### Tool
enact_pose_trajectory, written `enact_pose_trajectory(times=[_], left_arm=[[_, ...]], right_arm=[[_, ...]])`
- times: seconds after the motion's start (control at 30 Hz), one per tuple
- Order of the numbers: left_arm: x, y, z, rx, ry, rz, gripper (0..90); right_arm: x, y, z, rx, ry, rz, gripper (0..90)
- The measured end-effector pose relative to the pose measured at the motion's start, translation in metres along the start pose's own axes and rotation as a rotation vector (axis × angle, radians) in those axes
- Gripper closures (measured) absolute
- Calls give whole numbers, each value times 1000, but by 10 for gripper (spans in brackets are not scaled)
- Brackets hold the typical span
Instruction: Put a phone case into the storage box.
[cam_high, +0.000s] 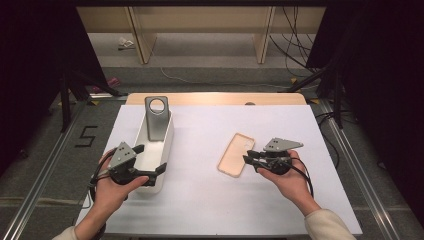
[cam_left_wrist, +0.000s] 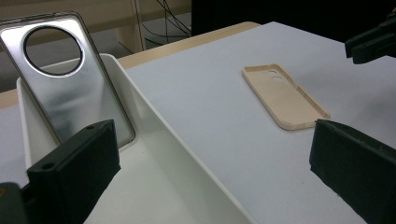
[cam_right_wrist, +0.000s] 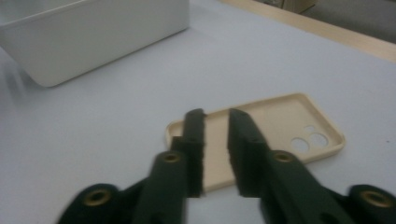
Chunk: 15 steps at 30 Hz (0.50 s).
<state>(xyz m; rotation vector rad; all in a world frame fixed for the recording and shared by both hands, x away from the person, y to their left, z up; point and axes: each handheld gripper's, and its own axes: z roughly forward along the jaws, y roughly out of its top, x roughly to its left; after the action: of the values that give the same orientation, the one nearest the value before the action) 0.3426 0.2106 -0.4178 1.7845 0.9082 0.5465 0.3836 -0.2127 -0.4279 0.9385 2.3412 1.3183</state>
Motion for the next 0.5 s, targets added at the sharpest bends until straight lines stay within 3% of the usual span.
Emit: enact_pose_trajectory(times=[0.07,0.5], left_arm=[[-1,0,-1,0,0,-1,14],[-2,-1,1,5,0,5,23]], right_arm=[[1,1,2,28,12,-1,900],[14,5,46,248,13,-29,900]])
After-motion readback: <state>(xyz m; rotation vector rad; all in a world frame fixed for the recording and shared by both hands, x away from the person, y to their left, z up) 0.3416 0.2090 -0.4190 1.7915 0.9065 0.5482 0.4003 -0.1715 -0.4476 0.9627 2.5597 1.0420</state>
